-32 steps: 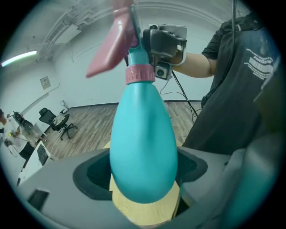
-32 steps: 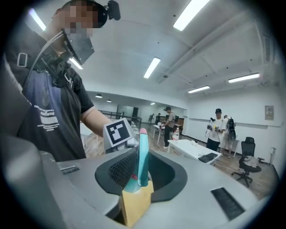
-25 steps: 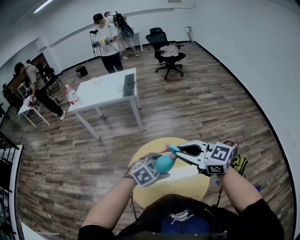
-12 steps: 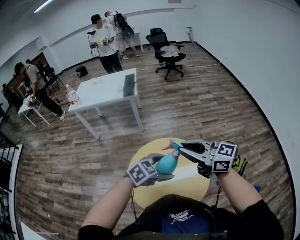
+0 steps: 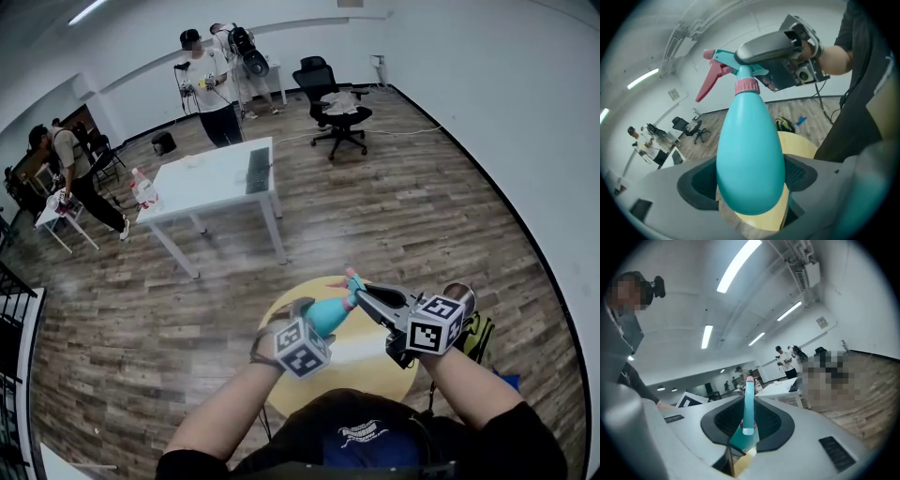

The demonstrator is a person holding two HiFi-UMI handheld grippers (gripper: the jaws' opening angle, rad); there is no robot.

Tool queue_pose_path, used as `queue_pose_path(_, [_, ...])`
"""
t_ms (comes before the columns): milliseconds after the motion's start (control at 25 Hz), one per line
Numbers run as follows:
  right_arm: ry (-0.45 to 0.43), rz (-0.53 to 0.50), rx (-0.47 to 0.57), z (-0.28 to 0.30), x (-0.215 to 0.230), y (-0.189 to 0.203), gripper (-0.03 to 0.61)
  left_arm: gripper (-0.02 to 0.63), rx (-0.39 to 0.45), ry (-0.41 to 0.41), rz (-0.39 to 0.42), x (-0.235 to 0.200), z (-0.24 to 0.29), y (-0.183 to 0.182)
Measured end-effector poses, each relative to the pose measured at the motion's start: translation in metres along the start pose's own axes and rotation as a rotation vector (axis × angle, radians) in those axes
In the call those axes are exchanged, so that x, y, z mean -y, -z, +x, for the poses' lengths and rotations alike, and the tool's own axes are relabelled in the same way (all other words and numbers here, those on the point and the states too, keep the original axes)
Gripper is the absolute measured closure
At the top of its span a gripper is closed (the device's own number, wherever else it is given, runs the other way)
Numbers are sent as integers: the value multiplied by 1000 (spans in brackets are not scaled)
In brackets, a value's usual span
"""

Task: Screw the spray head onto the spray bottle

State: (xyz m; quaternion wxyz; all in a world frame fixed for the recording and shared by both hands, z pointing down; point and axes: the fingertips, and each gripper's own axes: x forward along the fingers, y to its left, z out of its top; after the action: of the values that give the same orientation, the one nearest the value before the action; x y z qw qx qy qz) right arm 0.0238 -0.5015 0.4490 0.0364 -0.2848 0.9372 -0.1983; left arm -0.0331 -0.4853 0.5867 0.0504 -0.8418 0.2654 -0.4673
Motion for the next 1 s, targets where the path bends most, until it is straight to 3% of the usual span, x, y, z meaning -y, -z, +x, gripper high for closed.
queue_pose_path(80, [27,32,16,-1,2,2,483,178,-17,-14,14,-2,1,2])
queue_pose_path(200, [-15,-20,-16,0,-4,4,479,177,-21,26,24,0,0,7])
queue_pose_path(320, [-121,-64,-42,-2,-17,0,363,176,-30,57,28,0,-1,14])
queue_pose_path(440, [-175,-159,-49,-14,-23,-8,313,176,-43,80,47,2,-1,20])
queue_pose_path(520, [-196,-332,-92,-22,-25,-4,299,176,-53,96,75,4,0,26])
queue_pose_path(640, [-227,-761,-242,-29,-28,33,299,176,-69,126,124,7,1,39])
queue_pose_path(720, [-239,-1010,-306,-30,-25,62,258,176,-74,152,142,11,2,46])
queue_pose_path(1000, [-202,-1510,-380,-16,-21,95,239,176,-112,217,187,23,10,54])
